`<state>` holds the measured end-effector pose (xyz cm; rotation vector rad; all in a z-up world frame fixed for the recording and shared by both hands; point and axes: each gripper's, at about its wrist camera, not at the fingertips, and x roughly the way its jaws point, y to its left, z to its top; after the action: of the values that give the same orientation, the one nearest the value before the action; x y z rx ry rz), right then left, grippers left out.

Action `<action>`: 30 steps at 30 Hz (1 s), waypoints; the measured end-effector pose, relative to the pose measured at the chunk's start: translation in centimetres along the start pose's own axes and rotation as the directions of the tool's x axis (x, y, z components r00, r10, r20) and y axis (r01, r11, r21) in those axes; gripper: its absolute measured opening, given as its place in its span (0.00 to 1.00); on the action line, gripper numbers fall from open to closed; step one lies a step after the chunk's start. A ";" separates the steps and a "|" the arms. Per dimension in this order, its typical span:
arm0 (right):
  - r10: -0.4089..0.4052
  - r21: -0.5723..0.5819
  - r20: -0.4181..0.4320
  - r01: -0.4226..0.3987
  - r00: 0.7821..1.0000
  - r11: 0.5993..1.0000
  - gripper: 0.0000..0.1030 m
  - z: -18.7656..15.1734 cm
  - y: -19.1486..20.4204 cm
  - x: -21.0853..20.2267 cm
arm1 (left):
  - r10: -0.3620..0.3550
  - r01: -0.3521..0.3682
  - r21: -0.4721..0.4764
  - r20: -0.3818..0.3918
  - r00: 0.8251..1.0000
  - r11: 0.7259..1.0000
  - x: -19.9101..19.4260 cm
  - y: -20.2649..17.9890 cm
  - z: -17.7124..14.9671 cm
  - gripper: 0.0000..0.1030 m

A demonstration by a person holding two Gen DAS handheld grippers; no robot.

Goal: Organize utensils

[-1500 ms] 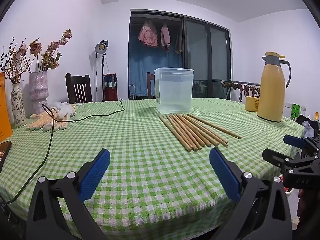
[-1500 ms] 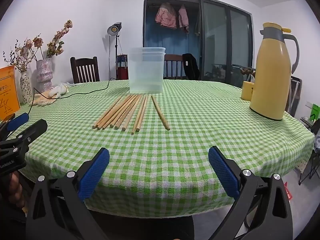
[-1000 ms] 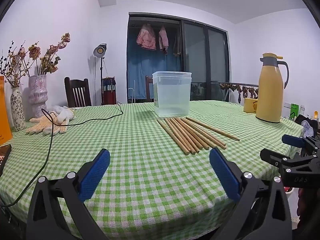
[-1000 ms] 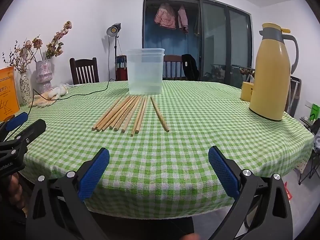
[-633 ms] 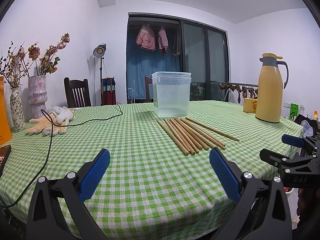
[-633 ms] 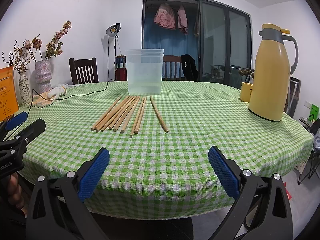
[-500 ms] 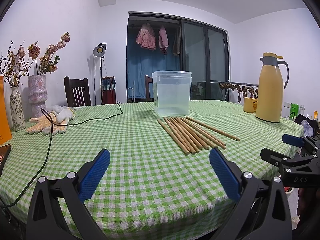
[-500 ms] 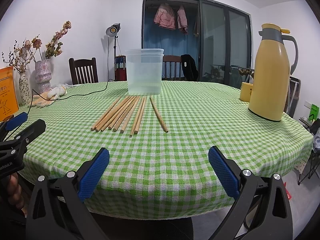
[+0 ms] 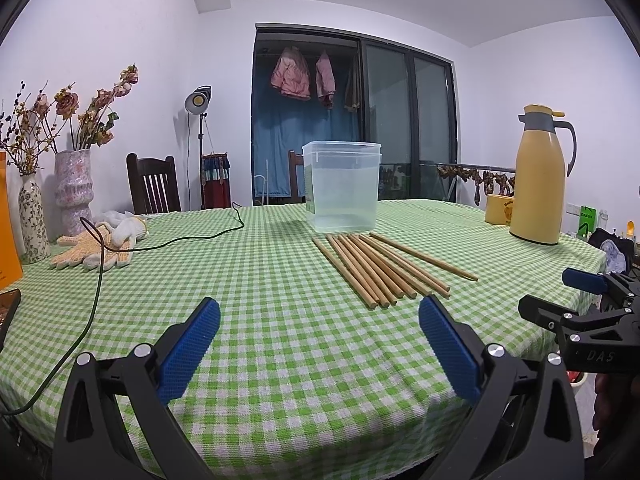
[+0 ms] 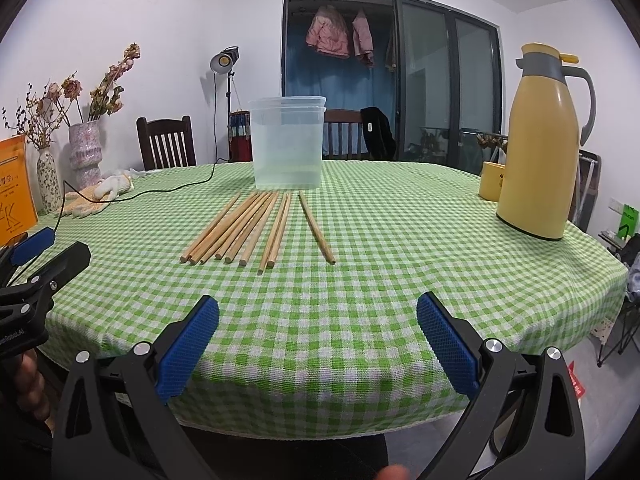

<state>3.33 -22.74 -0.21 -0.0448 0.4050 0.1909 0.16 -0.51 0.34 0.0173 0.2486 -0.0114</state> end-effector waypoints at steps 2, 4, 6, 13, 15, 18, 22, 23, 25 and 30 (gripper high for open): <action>0.000 -0.002 0.004 0.000 1.000 1.000 0.92 0.0 0.1 -0.1 | 0.000 0.000 -0.001 0.000 1.000 1.000 -0.1 0.0 -0.1 0.94; 0.002 -0.002 0.004 -0.002 1.000 1.000 0.92 0.0 -0.1 -0.1 | 0.000 0.000 0.001 0.001 1.000 1.000 -0.1 -0.1 -0.2 0.94; 0.003 -0.002 0.003 -0.003 1.000 1.000 0.92 0.0 -0.1 -0.1 | 0.000 0.000 0.001 0.001 1.000 1.000 -0.1 -0.1 -0.2 0.94; 0.003 -0.003 0.002 -0.003 1.000 1.000 0.92 -0.1 0.0 -0.1 | -0.002 0.002 0.001 0.002 1.000 1.000 0.0 0.0 -0.2 0.94; 0.002 -0.004 0.002 -0.002 1.000 1.000 0.92 -0.1 0.0 -0.1 | 0.001 -0.001 0.001 0.003 1.000 1.000 -0.1 -0.2 -0.2 0.94; 0.002 -0.004 0.002 -0.002 1.000 1.000 0.92 -0.1 0.0 -0.1 | 0.000 0.000 0.000 0.002 1.000 1.000 -0.1 -0.2 -0.3 0.94; 0.001 -0.003 0.002 -0.001 1.000 1.000 0.92 -0.1 0.0 -0.1 | 0.000 0.000 0.001 0.002 1.000 1.000 0.0 -0.2 -0.4 0.94; 0.002 -0.003 0.002 -0.002 1.000 1.000 0.92 -0.1 -0.1 -0.1 | 0.000 0.000 0.001 0.003 1.000 1.000 0.0 -0.2 -0.4 0.94; 0.003 0.000 0.003 -0.003 1.000 1.000 0.92 -0.1 -0.1 -0.1 | 0.001 -0.001 0.002 0.004 1.000 1.000 -0.1 -0.2 -0.3 0.94; 0.002 0.000 0.003 -0.002 1.000 1.000 0.92 0.0 -0.1 -0.1 | -0.001 0.001 0.001 -0.001 1.000 1.000 -0.1 -0.3 -0.3 0.94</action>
<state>3.25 -22.83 -0.22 -0.0445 0.4019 0.1935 -0.01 -0.77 0.09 0.0185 0.2497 -0.0121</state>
